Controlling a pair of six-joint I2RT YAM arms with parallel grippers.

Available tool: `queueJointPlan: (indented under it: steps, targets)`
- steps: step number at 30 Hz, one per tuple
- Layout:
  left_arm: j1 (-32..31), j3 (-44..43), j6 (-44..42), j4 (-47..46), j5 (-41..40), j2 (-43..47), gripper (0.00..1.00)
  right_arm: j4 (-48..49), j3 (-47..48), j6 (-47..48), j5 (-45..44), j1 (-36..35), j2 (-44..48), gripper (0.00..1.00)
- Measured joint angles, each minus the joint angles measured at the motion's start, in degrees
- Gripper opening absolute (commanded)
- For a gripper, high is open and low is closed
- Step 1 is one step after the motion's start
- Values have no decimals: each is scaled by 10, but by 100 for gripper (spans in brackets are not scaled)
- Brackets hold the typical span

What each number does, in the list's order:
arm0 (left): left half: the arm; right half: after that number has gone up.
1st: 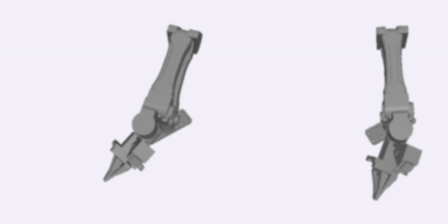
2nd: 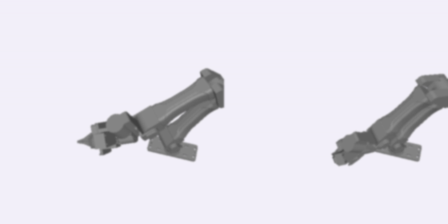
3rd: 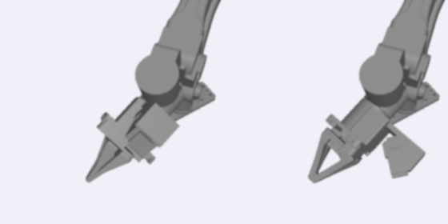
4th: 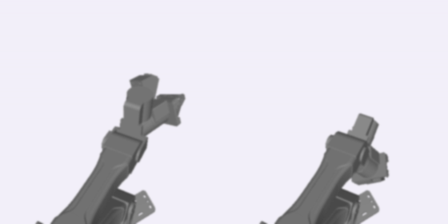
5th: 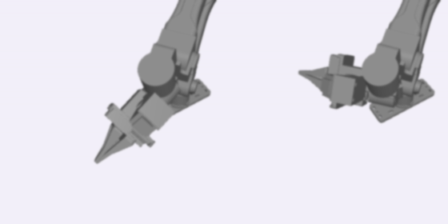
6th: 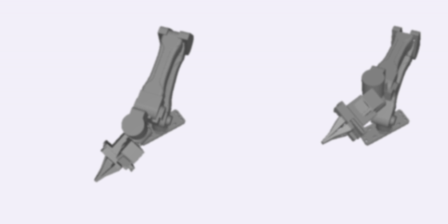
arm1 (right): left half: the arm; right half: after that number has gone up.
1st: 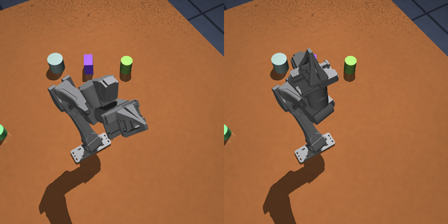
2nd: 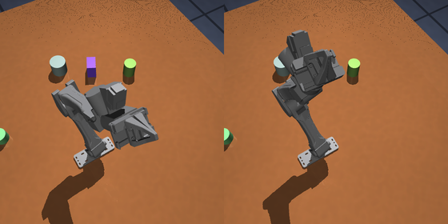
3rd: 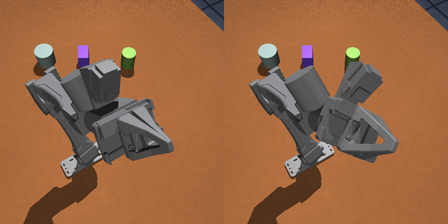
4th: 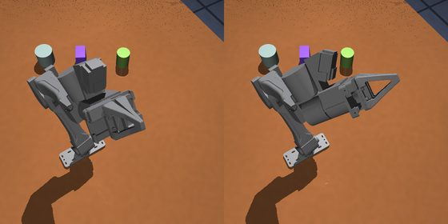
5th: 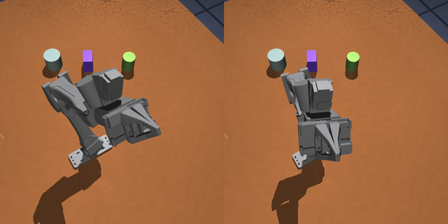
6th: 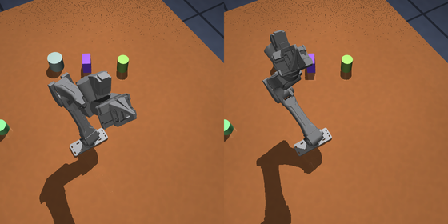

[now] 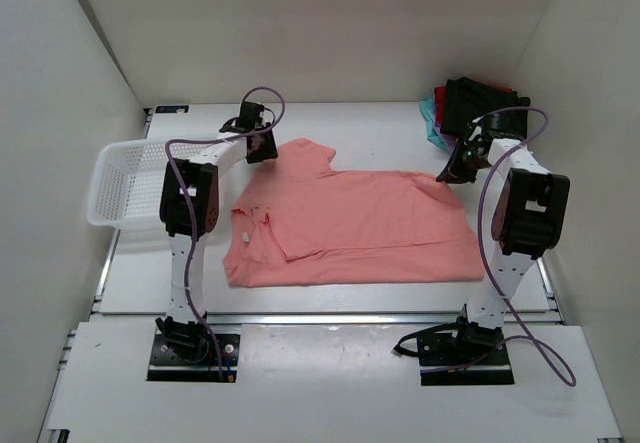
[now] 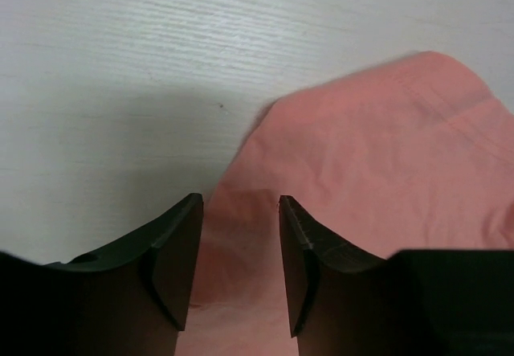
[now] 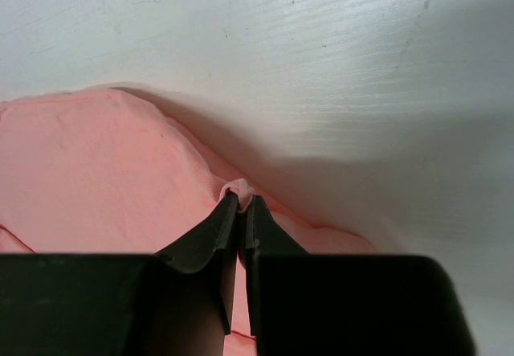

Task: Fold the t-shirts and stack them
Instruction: Grap the side of the flattened tshirt furthest away from the robot with both arms

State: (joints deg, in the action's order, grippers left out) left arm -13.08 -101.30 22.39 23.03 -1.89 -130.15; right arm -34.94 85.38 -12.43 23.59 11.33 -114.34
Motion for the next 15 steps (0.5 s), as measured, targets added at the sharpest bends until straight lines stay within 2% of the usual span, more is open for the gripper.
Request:
queueJointPlan:
  steps: [2,7,15]
  targets:
    - [0,-5,-1,17,-16,-4,58,0,0,0,0,0,0,0]
    - [4,-51,0,56,-28,-29,52,1,0,-2,0,3,1,0]
    - [3,-71,-3,74,-20,-43,54,5,0,-10,1,4,1,0]
